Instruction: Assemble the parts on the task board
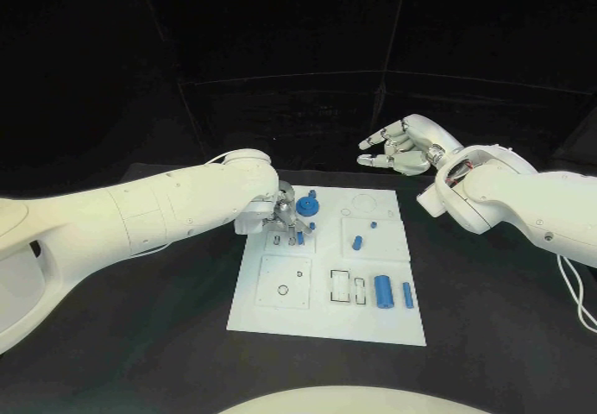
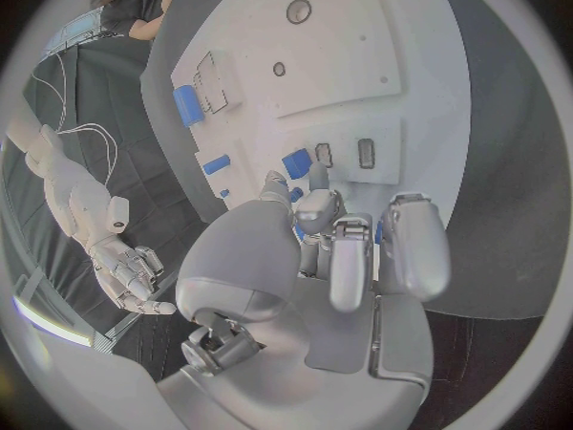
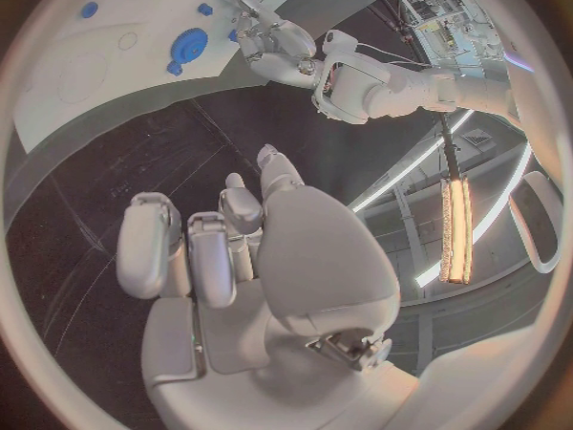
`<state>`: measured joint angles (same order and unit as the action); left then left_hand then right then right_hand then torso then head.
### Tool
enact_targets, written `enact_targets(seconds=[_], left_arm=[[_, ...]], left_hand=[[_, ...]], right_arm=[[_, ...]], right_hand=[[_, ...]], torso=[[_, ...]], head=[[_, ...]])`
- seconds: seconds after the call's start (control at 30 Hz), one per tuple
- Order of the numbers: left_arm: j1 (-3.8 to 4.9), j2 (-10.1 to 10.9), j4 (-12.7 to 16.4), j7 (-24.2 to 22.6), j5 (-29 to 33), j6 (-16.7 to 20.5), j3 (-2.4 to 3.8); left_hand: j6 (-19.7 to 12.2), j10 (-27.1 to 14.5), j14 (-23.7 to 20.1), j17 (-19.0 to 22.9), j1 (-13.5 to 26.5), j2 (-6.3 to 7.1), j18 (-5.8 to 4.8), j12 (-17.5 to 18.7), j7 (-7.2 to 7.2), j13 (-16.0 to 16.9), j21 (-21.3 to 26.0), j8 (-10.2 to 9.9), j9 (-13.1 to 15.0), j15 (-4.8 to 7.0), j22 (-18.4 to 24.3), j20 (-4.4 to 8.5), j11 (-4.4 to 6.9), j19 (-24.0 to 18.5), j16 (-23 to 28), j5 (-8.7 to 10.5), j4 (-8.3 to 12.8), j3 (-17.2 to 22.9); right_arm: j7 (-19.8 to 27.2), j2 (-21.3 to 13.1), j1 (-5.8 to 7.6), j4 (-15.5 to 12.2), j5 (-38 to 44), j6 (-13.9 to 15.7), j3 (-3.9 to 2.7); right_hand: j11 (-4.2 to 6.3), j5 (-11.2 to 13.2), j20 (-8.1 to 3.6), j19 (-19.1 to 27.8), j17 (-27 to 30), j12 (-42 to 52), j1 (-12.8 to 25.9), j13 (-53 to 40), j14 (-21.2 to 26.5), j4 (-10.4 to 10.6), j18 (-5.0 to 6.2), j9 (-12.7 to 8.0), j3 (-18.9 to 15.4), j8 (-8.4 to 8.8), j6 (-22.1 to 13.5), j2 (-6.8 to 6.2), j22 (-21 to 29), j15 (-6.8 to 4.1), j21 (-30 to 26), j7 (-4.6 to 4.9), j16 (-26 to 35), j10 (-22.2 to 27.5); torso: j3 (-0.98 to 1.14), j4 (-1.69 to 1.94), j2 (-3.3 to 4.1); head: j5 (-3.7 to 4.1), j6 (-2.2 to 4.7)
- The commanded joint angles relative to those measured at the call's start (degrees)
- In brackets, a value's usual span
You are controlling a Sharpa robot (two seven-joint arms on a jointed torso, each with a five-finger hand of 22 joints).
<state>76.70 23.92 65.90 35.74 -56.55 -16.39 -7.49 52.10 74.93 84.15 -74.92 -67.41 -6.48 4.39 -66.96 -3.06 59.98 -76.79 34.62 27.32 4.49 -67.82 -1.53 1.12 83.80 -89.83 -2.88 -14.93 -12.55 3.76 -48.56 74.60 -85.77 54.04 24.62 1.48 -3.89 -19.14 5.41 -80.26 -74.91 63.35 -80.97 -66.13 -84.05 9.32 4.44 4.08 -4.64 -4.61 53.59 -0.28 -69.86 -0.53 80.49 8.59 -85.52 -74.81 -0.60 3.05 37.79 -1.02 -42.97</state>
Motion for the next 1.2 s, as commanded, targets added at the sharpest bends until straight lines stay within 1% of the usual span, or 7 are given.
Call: enact_targets(seconds=[0.03, 0.43, 0.6, 0.67, 0.8, 0.97, 1.2], left_arm=[[0.02, -0.25, -0.16, 0.14, -0.38, -1.10, 0.01], [-0.11, -0.66, -0.59, -0.02, -0.38, -1.56, -0.06], [-0.12, -0.73, -0.59, -0.29, -0.38, -1.38, -0.07], [-0.12, -0.74, -0.58, -0.53, -0.38, -1.32, -0.07], [-0.12, -0.72, -0.44, -1.18, -0.37, -1.10, -0.07], [-0.13, -0.58, -0.01, -2.43, -0.26, -0.32, -0.07], [-0.18, -0.11, 0.97, -3.86, -0.03, 1.45, -0.07]], left_hand=[[-0.28, 0.26, 5.85, -15.08, -0.49, -0.08, -0.33, -0.36, -0.05, 0.07, -0.30, 0.31, 0.09, 0.36, -0.05, 0.35, 0.00, 0.72, -0.17, 0.11, 0.34, -0.13], [-0.47, 0.27, 5.85, -15.08, -1.10, -0.27, -0.36, -0.36, -0.06, 0.08, -0.38, 0.52, 0.39, 0.35, -0.20, 0.33, 0.00, 0.73, -0.17, 0.11, 0.71, 0.07], [-0.87, 0.21, 5.85, -15.08, -3.07, -1.54, -0.32, -0.26, -0.09, -0.02, -0.30, 0.83, 0.88, 0.34, -0.10, 0.31, -0.02, 0.64, -0.17, 0.09, 1.92, 1.43], [-1.12, 0.17, 5.85, -15.08, -4.78, -2.37, -0.32, -0.20, -0.05, -0.05, -0.32, 0.94, 1.12, 0.37, -0.16, 0.31, 0.01, 0.62, -0.17, 0.08, 3.10, 2.69], [-1.69, 0.01, 5.85, -15.08, -7.92, -3.27, -0.27, 0.00, 0.14, -0.19, -0.20, 0.91, 1.40, 0.49, -0.01, 0.37, 0.21, 0.53, -0.17, 0.06, 5.49, 5.00], [-2.44, -0.34, 5.85, -15.08, -11.97, -4.16, -0.21, 0.41, 0.43, -0.39, -0.05, 0.44, 1.40, 0.75, 0.14, 0.58, 0.50, 0.44, -0.17, -0.07, 8.70, 8.73], [-3.16, -0.77, 5.85, -15.08, -14.51, -3.41, -0.19, 1.22, 0.15, -0.86, 0.13, -0.39, 1.24, 0.66, 0.28, 0.61, 0.33, 0.36, -0.17, -1.07, 12.51, 15.42]], right_arm=[[0.02, 0.09, 0.13, -0.01, 0.13, -0.40, -0.06], [-0.01, 0.30, 0.13, 0.17, 0.13, -0.52, -0.06], [-0.02, 0.39, 0.13, 0.28, 0.13, -0.54, -0.06], [-0.02, 0.42, 0.13, 0.32, 0.13, -0.56, -0.06], [-0.02, 0.51, 0.13, 0.48, 0.13, -0.58, -0.06], [-0.30, 0.61, 0.13, 0.55, 0.13, -0.71, -0.06], [-0.73, 0.76, 0.13, 0.53, 0.13, -1.03, -0.05]], right_hand=[[0.31, -0.15, -0.05, 0.16, -5.55, -0.34, -0.64, 0.05, -3.89, -0.03, -0.34, -0.08, -0.42, -0.30, 0.36, 0.03, 0.05, -0.24, -0.38, 0.16, 0.34, 0.10], [0.31, -0.15, -0.05, 0.16, -5.55, -0.34, -0.64, 0.05, -3.89, -0.03, -0.34, -0.08, -0.42, -0.30, 0.36, 0.03, 0.05, -0.24, -0.38, 0.16, 0.34, 0.10], [0.31, -0.15, -0.05, 0.16, -5.55, -0.34, -0.64, 0.05, -3.89, -0.03, -0.34, -0.08, -0.42, -0.30, 0.36, 0.03, 0.05, -0.24, -0.38, 0.16, 0.34, 0.10], [0.31, -0.15, -0.05, 0.16, -5.55, -0.34, -0.64, 0.05, -3.89, -0.03, -0.34, -0.08, -0.42, -0.30, 0.36, 0.03, 0.05, -0.24, -0.38, 0.16, 0.34, 0.10], [0.31, -0.15, -0.05, 0.16, -5.55, -0.34, -0.64, 0.05, -3.89, -0.03, -0.34, -0.08, -0.42, -0.30, 0.36, 0.03, 0.05, -0.24, -0.38, 0.16, 0.34, 0.10], [0.32, -0.31, -0.06, 0.20, -5.43, -0.37, -0.67, 0.08, -3.87, -0.02, -0.31, -0.08, -0.46, -0.30, 0.38, 0.06, 0.16, -0.25, -0.44, 0.16, 0.40, 0.11], [0.32, -0.37, -0.06, 0.23, -5.35, -0.41, -0.69, 0.12, -3.85, -0.02, -0.30, -0.08, -0.48, -0.30, 0.38, 0.06, 0.22, -0.25, -0.47, 0.16, 0.45, 0.12]], torso=[[-0.02, 0.00, 0.03], [0.01, 0.04, -0.01], [0.01, 0.00, -0.01], [-0.01, 0.00, 0.00], [0.00, 0.01, -0.02], [-0.01, 0.03, -0.01], [-0.03, 0.04, 0.02]], head=[[0.02, -0.04], [0.13, -0.37], [0.17, -0.47], [0.20, -0.50], [0.40, -0.63], [0.28, -0.75], [0.22, -0.88]])
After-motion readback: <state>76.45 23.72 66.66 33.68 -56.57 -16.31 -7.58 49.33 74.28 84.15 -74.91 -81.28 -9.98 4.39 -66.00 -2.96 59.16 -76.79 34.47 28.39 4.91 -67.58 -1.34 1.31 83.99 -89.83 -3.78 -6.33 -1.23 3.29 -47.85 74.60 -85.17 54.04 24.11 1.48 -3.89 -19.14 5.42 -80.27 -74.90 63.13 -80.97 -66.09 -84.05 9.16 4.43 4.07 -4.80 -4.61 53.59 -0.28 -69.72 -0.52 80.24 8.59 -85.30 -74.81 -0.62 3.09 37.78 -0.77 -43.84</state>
